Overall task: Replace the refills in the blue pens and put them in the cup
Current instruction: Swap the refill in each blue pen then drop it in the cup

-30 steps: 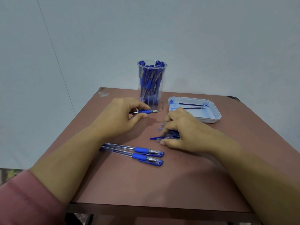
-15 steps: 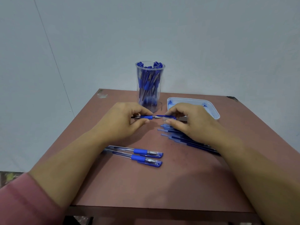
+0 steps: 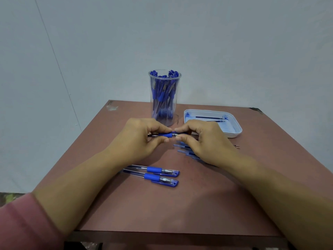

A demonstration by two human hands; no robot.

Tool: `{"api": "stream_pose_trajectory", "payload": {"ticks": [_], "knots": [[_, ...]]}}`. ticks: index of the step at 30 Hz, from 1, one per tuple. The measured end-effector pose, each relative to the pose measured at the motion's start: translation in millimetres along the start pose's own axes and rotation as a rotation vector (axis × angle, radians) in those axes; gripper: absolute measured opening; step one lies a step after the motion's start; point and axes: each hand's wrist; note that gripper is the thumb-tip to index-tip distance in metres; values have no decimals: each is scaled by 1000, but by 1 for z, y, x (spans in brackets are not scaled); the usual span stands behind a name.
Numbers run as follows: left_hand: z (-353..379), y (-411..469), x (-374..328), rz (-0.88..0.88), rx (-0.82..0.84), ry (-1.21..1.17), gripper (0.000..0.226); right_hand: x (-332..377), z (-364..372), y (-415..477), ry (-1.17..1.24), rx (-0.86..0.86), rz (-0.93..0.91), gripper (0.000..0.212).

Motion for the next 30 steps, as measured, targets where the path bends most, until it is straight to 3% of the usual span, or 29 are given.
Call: {"api": "stream_pose_trajectory", "payload": {"ticks": [6,10,12,16,21,26,30], "knots": [[-2,5,-7,31,22,113,26,1,-4,6,-14,31,17,16],[-8,1,-25,-58,252,383,74,-4,-13,10,-14,-38,73,13],[-15,-9,-32,-78,331,447,85,-7,-19,8,24,-48,145,11],[-25,-33,-37,-22,430,498,88,-6,-31,6,255,-123,268,16],[-17,-49,-32,-181,554,366,96,4,-36,13,436,-224,301,14],[-15,-47,-31,-195,540,358,93,16,-45,33,419,-347,212,14],[-12,-45,-29,-201,534,357,93,27,-61,58,454,-558,123,18]]}}
Point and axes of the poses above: each hand's wrist, its own y-axis towards the middle knuckle, its own z-axis out of the palm, x = y × z, and after that the axes turned 6 degrees about z, right-handed
